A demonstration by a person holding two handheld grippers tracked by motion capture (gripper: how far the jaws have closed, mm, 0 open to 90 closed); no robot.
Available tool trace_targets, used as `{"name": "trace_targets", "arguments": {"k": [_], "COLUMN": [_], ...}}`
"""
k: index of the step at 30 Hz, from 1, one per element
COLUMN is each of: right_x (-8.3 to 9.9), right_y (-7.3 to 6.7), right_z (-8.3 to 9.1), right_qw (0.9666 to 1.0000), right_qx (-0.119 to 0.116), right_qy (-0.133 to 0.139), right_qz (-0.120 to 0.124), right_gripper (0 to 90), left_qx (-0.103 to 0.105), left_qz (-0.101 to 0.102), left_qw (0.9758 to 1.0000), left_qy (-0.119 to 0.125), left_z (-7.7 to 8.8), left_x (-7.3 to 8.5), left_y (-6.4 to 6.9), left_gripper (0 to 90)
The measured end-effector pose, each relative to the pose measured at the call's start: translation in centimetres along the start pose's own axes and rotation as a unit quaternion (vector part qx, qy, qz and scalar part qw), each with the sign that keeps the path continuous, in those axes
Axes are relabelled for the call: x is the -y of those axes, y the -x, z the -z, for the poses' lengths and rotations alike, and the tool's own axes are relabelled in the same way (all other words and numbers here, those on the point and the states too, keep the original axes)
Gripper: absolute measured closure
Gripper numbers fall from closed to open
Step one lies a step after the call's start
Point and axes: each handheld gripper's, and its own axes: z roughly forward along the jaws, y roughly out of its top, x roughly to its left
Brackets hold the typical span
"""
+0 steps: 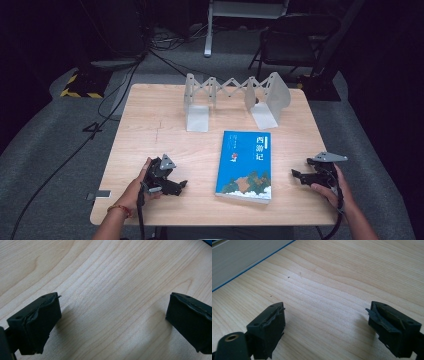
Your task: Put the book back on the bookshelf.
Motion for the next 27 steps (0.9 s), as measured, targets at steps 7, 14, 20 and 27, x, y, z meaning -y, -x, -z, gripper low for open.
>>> {"name": "trace_targets", "arguments": {"k": [7,14,20,27], "right_x": [0.0,-0.2,-0.7,-2.5], "right_y": [0.1,0.2,-1.4,-4.8], "right_z": [0.1,0.2,0.3,-0.2], "right_qw": [1.0000,0.9995,0.9965,0.9870], "right_qx": [0.000,-0.016,-0.039,-0.089], "right_qy": [-0.002,-0.010,-0.017,-0.021], "right_qz": [0.003,0.025,0.072,0.132], "right_gripper": [14.1,15.0,19.0,19.9], "left_qx": [0.002,0.032,0.049,0.076], "left_qz": [-0.003,-0.036,-0.052,-0.084], "left_qw": [1.0000,0.9988,0.9974,0.9935], "left_qy": [0.000,-0.003,-0.003,-0.002], "left_z": [0.2,0.7,0.6,-1.3], "left_x": [0.2,0.8,0.7,-1.3], "left_y": [0.6,2.1,4.2,7.6], "left_gripper": [0.7,0.2,0.2,0.2]}}
